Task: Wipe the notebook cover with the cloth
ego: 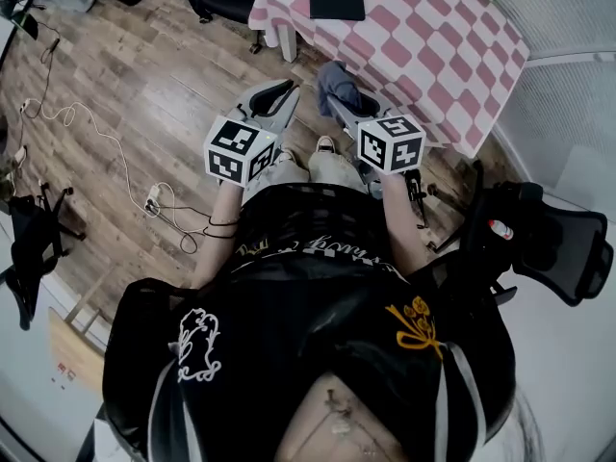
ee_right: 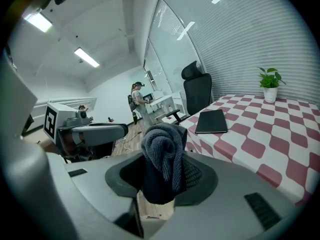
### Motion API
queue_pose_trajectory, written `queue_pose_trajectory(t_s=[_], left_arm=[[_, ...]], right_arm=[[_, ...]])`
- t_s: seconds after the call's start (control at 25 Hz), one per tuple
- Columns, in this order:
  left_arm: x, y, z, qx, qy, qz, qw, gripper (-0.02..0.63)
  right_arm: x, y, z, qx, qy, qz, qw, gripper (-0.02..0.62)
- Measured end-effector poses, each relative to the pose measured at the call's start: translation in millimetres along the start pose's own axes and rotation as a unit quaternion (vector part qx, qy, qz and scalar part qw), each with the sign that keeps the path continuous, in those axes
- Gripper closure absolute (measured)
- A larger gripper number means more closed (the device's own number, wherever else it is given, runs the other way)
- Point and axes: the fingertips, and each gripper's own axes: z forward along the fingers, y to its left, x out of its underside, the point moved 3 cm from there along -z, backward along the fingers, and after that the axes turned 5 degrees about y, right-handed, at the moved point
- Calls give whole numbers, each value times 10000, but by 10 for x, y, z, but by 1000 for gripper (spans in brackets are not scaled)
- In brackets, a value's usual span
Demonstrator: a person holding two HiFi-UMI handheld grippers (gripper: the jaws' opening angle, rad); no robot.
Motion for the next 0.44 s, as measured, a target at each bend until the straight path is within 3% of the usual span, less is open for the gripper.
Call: queue_pose_trajectory(t_s=[0.44], left_arm=[[-36, 40, -115, -58, -158, 42, 9999, 568]], right_arm=[[-49, 136, 60, -11, 44, -269, 9996, 462]])
